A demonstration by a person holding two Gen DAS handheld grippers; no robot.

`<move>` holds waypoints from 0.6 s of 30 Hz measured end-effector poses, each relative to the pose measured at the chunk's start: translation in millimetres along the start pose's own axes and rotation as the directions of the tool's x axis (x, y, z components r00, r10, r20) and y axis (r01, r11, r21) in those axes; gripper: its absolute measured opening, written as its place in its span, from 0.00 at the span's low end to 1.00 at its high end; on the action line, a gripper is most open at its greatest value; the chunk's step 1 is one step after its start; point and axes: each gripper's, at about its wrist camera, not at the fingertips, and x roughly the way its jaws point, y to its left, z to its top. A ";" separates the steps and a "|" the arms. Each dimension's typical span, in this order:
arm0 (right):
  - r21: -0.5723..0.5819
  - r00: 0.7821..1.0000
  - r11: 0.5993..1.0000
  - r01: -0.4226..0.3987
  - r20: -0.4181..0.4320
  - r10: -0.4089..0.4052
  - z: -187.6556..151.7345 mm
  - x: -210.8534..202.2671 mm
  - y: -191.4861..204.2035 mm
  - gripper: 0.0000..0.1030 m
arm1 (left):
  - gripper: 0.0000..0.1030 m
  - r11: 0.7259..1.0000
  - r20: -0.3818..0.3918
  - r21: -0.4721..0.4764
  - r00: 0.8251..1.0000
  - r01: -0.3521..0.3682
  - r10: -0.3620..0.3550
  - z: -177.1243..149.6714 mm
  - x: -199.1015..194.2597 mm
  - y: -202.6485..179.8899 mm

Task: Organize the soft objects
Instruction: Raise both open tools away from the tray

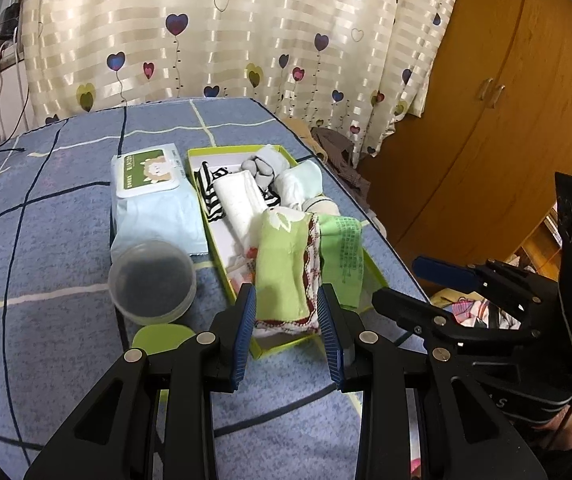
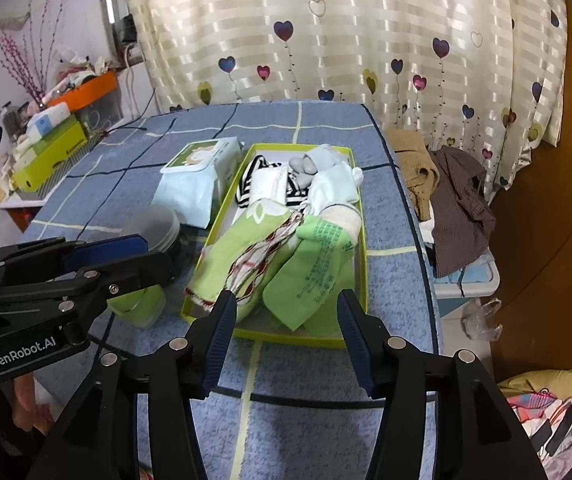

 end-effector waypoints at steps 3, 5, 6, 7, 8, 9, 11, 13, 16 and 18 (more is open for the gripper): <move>-0.001 1.000 1.000 -0.001 0.000 0.001 -2.5 -2.2 2.0 0.51 | 0.32 1.000 0.000 -0.007 1.000 -0.002 0.002 -2.2 -2.7 1.0; -0.004 1.000 1.000 0.003 0.000 -0.003 -3.2 -3.6 3.7 0.51 | 0.32 1.000 0.000 -0.006 1.000 -0.015 0.015 -3.7 -3.5 0.6; -0.003 1.000 1.000 0.003 0.001 -0.003 -3.7 -4.4 4.0 0.51 | 0.32 1.000 0.000 -0.001 1.000 -0.026 0.026 -4.4 -3.6 -0.9; -0.004 1.000 1.000 0.004 0.002 -0.004 -3.7 -5.1 4.0 0.51 | 0.32 0.999 0.002 0.008 0.999 -0.041 0.041 -4.9 -4.0 -2.8; -0.004 1.000 1.000 0.005 0.002 -0.005 -4.0 -5.8 4.2 0.51 | 0.32 0.997 0.010 0.026 0.997 -0.071 0.071 -6.0 -5.3 -5.7; -0.004 1.000 1.000 0.006 0.002 -0.006 -3.7 -5.5 4.3 0.51 | 0.32 0.996 0.016 0.035 0.996 -0.084 0.083 -6.7 -5.9 -7.7; -0.004 1.000 1.000 0.006 0.003 -0.006 -3.8 -5.7 4.4 0.51 | 0.32 0.996 0.018 0.042 0.996 -0.083 0.083 -7.3 -7.4 -9.0; -0.005 1.000 1.000 0.005 0.003 -0.005 -3.9 -5.9 4.3 0.51 | 0.32 0.996 0.016 0.041 0.997 -0.082 0.082 -7.1 -7.8 -8.3; -0.005 1.000 1.000 0.006 0.002 -0.006 -4.2 -5.9 4.6 0.52 | 0.32 0.996 0.011 0.037 0.997 -0.080 0.079 -8.0 -7.7 -7.5; -0.004 1.000 1.000 0.006 0.002 -0.006 -4.4 -6.2 4.7 0.52 | 0.32 0.996 0.008 0.036 0.997 -0.083 0.083 -7.8 -7.1 -7.8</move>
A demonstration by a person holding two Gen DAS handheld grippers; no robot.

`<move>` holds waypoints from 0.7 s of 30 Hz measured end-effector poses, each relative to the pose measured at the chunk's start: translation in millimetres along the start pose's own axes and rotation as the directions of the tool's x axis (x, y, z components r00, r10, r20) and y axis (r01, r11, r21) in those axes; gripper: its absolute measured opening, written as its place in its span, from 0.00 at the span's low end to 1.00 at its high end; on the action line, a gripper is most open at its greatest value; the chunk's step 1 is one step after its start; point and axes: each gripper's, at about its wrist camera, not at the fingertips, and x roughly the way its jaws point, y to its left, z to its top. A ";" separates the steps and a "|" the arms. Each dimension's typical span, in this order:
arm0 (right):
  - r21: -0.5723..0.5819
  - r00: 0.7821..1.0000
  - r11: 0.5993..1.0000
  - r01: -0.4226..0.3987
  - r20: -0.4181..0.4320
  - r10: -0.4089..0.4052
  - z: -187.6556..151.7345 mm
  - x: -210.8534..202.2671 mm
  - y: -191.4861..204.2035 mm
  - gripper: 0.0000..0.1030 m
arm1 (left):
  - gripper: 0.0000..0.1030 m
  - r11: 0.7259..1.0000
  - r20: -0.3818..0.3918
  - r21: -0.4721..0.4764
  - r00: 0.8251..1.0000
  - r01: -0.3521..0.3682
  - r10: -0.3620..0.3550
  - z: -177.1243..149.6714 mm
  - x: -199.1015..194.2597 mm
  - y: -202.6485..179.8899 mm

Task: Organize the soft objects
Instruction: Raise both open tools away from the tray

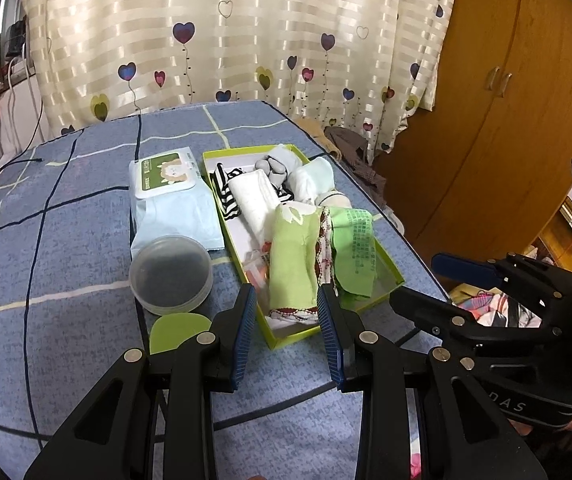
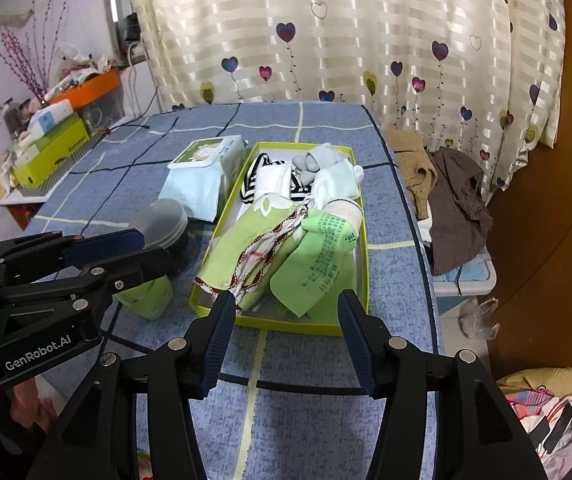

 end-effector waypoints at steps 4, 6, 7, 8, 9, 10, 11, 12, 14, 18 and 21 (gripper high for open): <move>-0.001 1.000 1.000 -0.001 -0.002 0.001 -0.8 -1.7 0.0 0.52 | 0.32 1.000 -0.012 -0.001 1.000 0.003 -0.004 -0.1 1.6 -0.4; -0.001 1.000 1.000 0.001 -0.002 -0.001 -1.3 -1.9 0.2 0.52 | 0.32 1.000 -0.015 -0.001 1.000 0.001 -0.001 -0.7 2.1 -0.3; -0.001 1.000 1.000 0.001 -0.002 -0.001 -1.3 -1.7 0.2 0.52 | 0.32 1.000 -0.017 -0.002 1.000 0.002 -0.002 -0.9 2.3 0.2; -0.001 1.000 1.000 0.000 -0.002 0.000 -1.3 -1.6 0.2 0.52 | 0.32 1.000 -0.018 -0.004 1.000 0.005 -0.005 -1.0 2.8 0.3; 0.000 1.000 1.000 0.000 -0.003 0.000 -1.1 -1.3 0.3 0.52 | 0.32 1.000 -0.019 -0.006 1.000 0.006 -0.007 -1.1 3.0 0.3; 0.000 1.000 1.000 0.001 -0.003 -0.001 -2.4 -2.1 0.6 0.52 | 0.32 1.000 -0.019 -0.007 1.000 0.006 -0.007 -1.3 3.2 -0.5; -0.001 1.000 1.000 0.000 -0.005 0.000 -3.3 -2.7 0.9 0.52 | 0.32 1.000 -0.020 -0.007 1.000 0.007 -0.007 -1.3 3.2 -0.4; -0.001 1.000 1.000 0.000 -0.006 0.000 -4.0 -3.1 1.3 0.52 | 0.32 1.000 -0.022 -0.006 1.000 0.006 -0.006 -1.6 3.5 -0.4; -0.001 1.000 1.000 0.001 -0.005 -0.001 -4.1 -3.0 1.4 0.52 | 0.32 1.000 -0.025 -0.001 1.000 -0.005 0.005 -2.6 4.2 -1.2; -0.003 1.000 1.000 -0.001 -0.007 0.001 -5.6 -3.5 2.1 0.52 | 0.32 1.000 -0.031 0.003 0.999 -0.011 0.011 -3.9 5.4 -2.6; -0.002 1.000 1.000 0.000 -0.007 0.000 -4.9 -2.7 2.4 0.52 | 0.32 1.000 -0.037 0.000 0.999 -0.010 0.010 -3.6 6.4 -2.7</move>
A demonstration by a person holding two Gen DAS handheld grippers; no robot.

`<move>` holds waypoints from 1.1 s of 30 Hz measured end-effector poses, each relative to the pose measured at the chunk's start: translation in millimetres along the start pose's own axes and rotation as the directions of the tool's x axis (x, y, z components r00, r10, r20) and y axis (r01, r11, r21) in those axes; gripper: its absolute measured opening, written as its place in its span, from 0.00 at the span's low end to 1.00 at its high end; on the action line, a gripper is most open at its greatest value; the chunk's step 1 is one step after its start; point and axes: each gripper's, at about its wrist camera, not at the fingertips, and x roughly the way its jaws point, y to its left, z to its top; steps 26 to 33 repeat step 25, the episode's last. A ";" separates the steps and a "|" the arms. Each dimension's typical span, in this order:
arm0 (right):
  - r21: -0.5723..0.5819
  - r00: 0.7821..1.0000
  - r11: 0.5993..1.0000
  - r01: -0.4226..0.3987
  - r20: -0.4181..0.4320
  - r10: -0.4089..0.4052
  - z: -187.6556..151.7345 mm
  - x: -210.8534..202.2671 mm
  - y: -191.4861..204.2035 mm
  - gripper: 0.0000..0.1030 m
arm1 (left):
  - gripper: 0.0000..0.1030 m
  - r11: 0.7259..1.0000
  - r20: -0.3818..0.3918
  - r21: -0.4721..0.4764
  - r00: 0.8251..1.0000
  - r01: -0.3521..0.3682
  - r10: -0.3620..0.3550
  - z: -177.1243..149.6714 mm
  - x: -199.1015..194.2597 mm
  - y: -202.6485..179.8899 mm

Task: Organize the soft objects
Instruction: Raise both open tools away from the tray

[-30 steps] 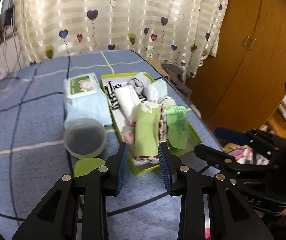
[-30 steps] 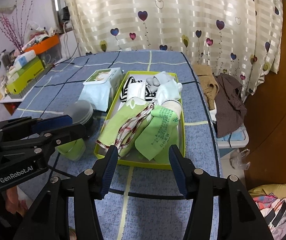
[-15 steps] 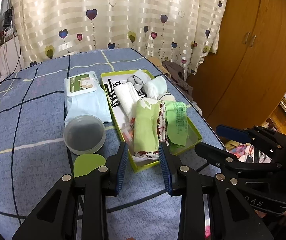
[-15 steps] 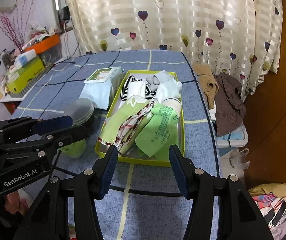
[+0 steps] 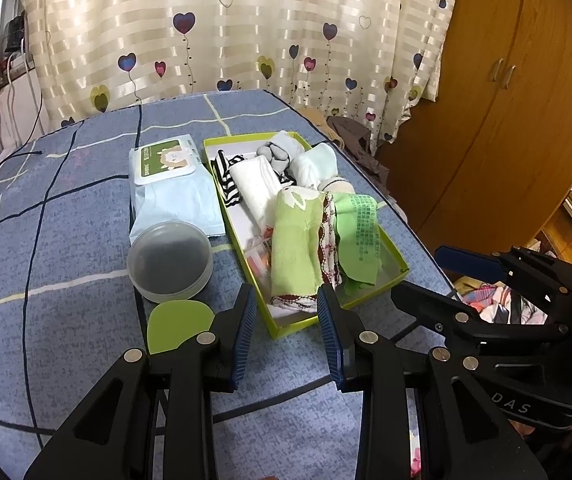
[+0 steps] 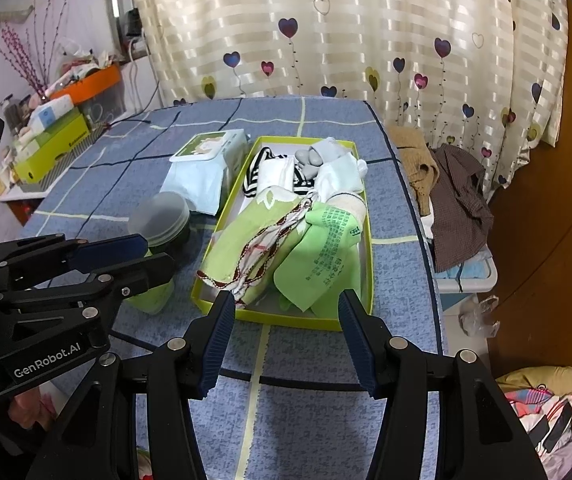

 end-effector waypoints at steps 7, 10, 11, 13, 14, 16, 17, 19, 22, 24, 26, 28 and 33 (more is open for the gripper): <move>0.000 1.000 1.000 0.001 -0.001 -0.001 0.2 0.1 0.4 0.52 | 0.32 1.000 0.000 0.000 1.000 0.003 -0.003 0.4 -0.1 -0.4; 0.000 1.000 1.000 0.001 0.000 -0.001 0.3 0.1 0.6 0.52 | 0.32 1.000 0.001 0.006 1.000 -0.005 0.005 0.0 0.0 -1.6; 0.000 1.000 1.000 0.001 0.000 -0.001 0.3 0.0 0.6 0.52 | 0.32 1.000 0.001 0.008 1.000 -0.005 0.005 -0.1 0.1 -2.1; -0.001 1.000 1.000 0.000 0.000 0.000 0.4 0.0 0.7 0.52 | 0.32 1.000 0.000 0.010 1.000 -0.005 0.005 -0.4 0.2 -2.8; -0.001 1.000 1.000 0.001 0.000 -0.001 0.3 -0.1 0.8 0.52 | 0.32 1.000 -0.001 0.010 1.000 -0.007 0.007 -0.4 0.0 -2.9; 0.000 1.000 1.000 0.001 -0.001 -0.001 0.4 0.0 0.9 0.52 | 0.32 1.000 -0.004 0.010 1.000 -0.004 0.004 -0.5 0.0 -3.1; 0.000 1.000 1.000 0.001 -0.001 -0.001 0.3 -0.2 1.0 0.52 | 0.32 1.000 -0.006 0.009 1.000 -0.001 0.001 -0.8 0.2 -3.2; 0.000 1.000 1.000 0.002 -0.001 -0.002 0.5 -0.2 1.1 0.52 | 0.32 1.000 -0.006 0.007 1.000 0.002 -0.002 -1.0 0.0 -3.3; 0.001 1.000 1.000 0.002 0.001 -0.002 -0.1 -1.3 1.3 0.52 | 0.32 1.000 0.000 0.008 1.000 0.006 -0.006 -1.2 -1.5 -3.6; -0.001 1.000 1.000 0.001 0.001 -0.001 0.0 0.7 1.5 0.52 | 0.32 1.000 0.003 0.011 1.000 0.005 -0.005 -1.1 -2.4 -4.6; -0.001 1.000 1.000 0.001 0.000 -0.001 0.1 0.7 1.5 0.52 | 0.32 1.000 0.003 0.010 1.000 0.006 -0.006 -1.1 -2.8 -4.9; -0.001 1.000 1.000 0.001 0.000 -0.001 0.1 0.7 1.5 0.52 | 0.32 1.000 0.003 0.010 1.000 0.006 -0.006 -1.1 -2.8 -4.9; -0.001 1.000 1.000 0.001 0.000 -0.001 0.1 0.7 1.5 0.52 | 0.32 1.000 0.003 0.010 1.000 0.006 -0.006 -1.1 -2.8 -4.9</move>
